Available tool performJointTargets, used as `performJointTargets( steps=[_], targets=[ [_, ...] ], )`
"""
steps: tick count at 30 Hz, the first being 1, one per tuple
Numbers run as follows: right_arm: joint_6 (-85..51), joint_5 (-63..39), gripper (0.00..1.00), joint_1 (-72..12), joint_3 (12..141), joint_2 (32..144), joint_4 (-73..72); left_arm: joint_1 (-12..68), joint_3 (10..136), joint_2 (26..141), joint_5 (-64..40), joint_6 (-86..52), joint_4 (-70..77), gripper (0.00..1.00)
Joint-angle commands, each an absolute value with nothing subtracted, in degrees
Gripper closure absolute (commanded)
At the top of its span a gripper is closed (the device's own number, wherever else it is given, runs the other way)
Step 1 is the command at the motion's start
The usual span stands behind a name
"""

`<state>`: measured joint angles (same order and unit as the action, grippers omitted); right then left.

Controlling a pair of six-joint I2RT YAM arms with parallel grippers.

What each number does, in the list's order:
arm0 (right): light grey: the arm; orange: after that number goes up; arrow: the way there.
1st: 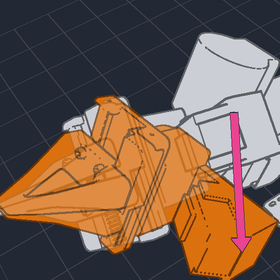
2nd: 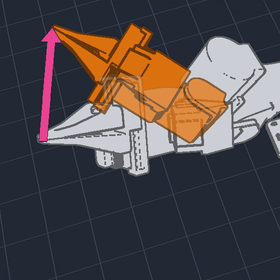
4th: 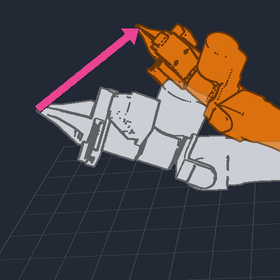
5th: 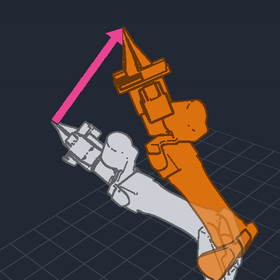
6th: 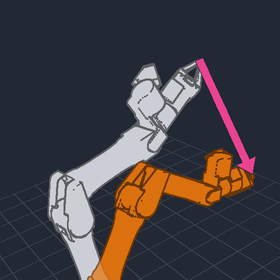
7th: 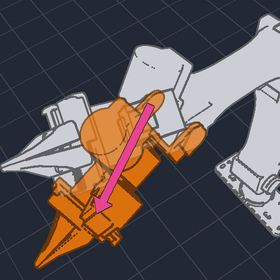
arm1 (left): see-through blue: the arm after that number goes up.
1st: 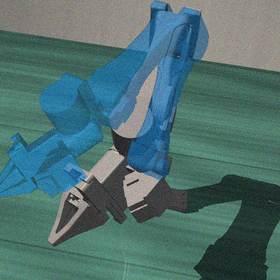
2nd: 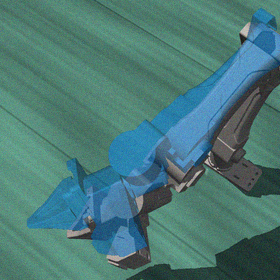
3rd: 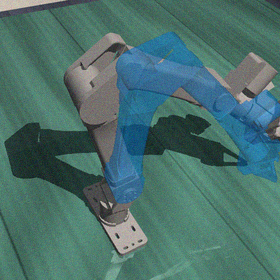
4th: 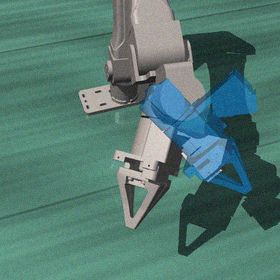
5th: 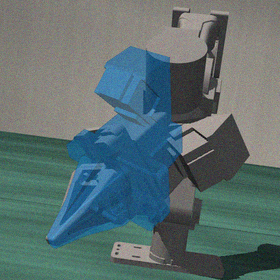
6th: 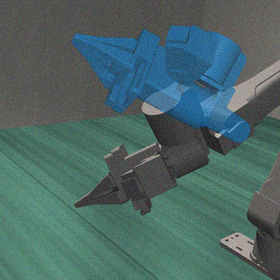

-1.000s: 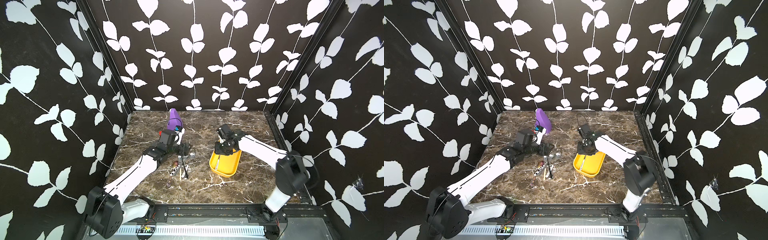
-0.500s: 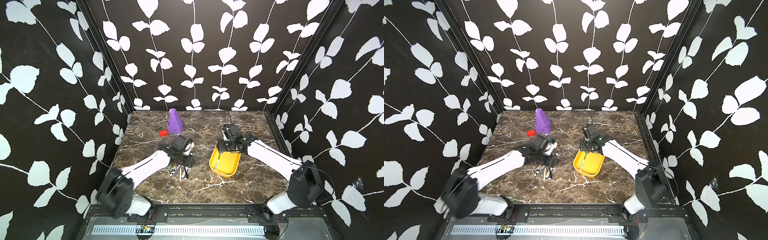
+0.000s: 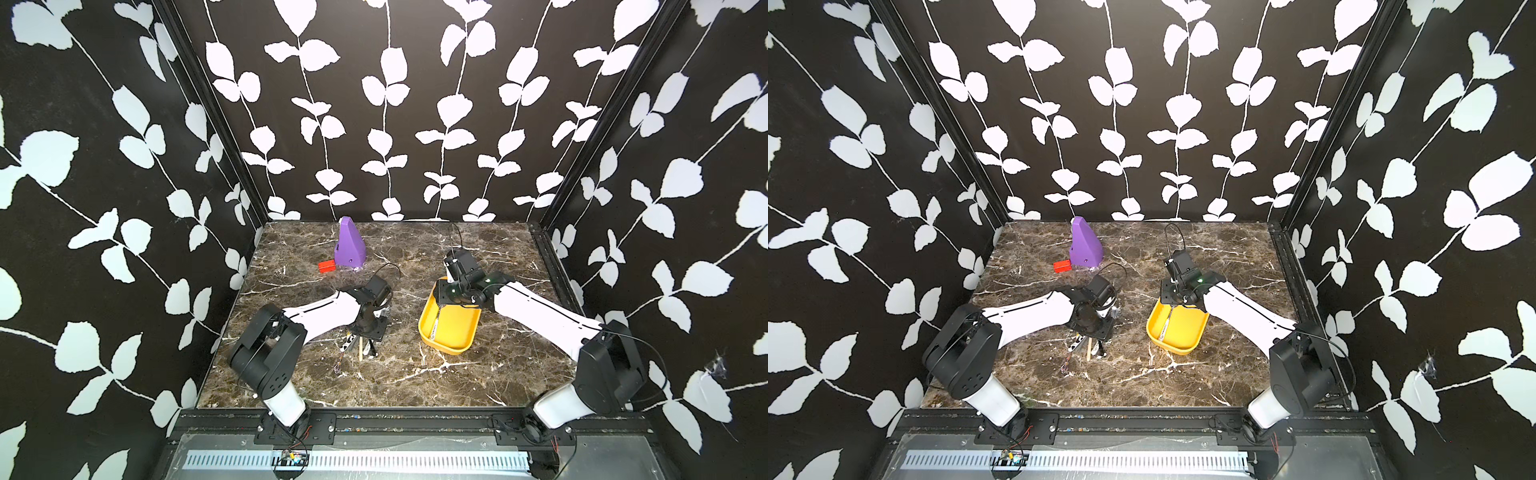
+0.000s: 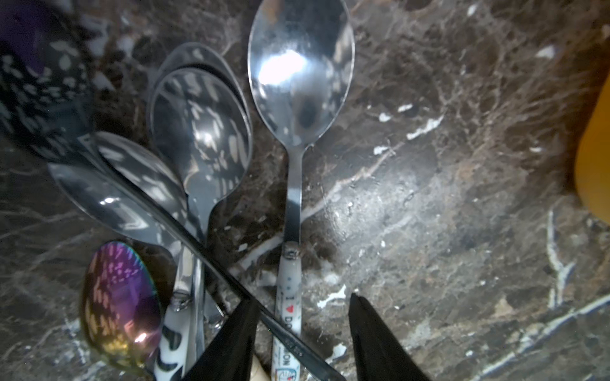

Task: Put the spoon into the storage box
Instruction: Pick up the spoon from the center of the board.

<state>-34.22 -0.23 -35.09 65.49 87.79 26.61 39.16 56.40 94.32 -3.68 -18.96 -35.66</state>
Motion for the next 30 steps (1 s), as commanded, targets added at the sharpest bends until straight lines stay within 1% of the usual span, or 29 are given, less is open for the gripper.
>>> performJointTargets(
  steps=[1,2,5,12,15,21,23,27,30],
  targets=[
    [-34.3,0.0,0.54,-34.9,63.6,87.8,24.1,39.7,56.0,96.6,-2.0,-19.5,-38.8,0.52],
    [-34.2,0.0,0.54,-34.9,63.7,87.9,24.0,41.7,56.1,97.1,-1.7,-19.5,-39.1,0.53],
    [-34.1,-0.5,0.54,-34.9,63.8,88.7,23.5,42.8,56.6,98.2,-0.7,-19.5,-40.0,0.57],
    [-34.4,-2.4,0.54,-34.9,64.3,90.5,22.6,43.2,58.3,101.0,0.8,-18.9,-41.2,0.59],
    [-34.3,-2.7,0.54,-34.9,64.8,91.3,22.3,43.2,58.3,101.5,2.9,-19.1,-42.7,0.64],
    [-34.4,-4.3,0.54,-34.9,67.1,95.5,22.5,43.2,55.7,97.1,4.2,-20.5,-42.2,0.63],
    [-35.4,-5.3,0.54,-34.9,67.3,96.1,21.7,43.2,56.6,97.0,4.6,-20.7,-44.0,0.63],
    [-35.9,-6.3,0.54,-34.9,68.2,96.8,21.2,43.0,57.6,94.8,7.5,-20.9,-44.6,0.58],
    [-35.4,-5.9,0.54,-34.9,68.5,97.0,20.9,42.3,60.0,96.6,5.3,-20.4,-44.7,0.60]
  ],
)
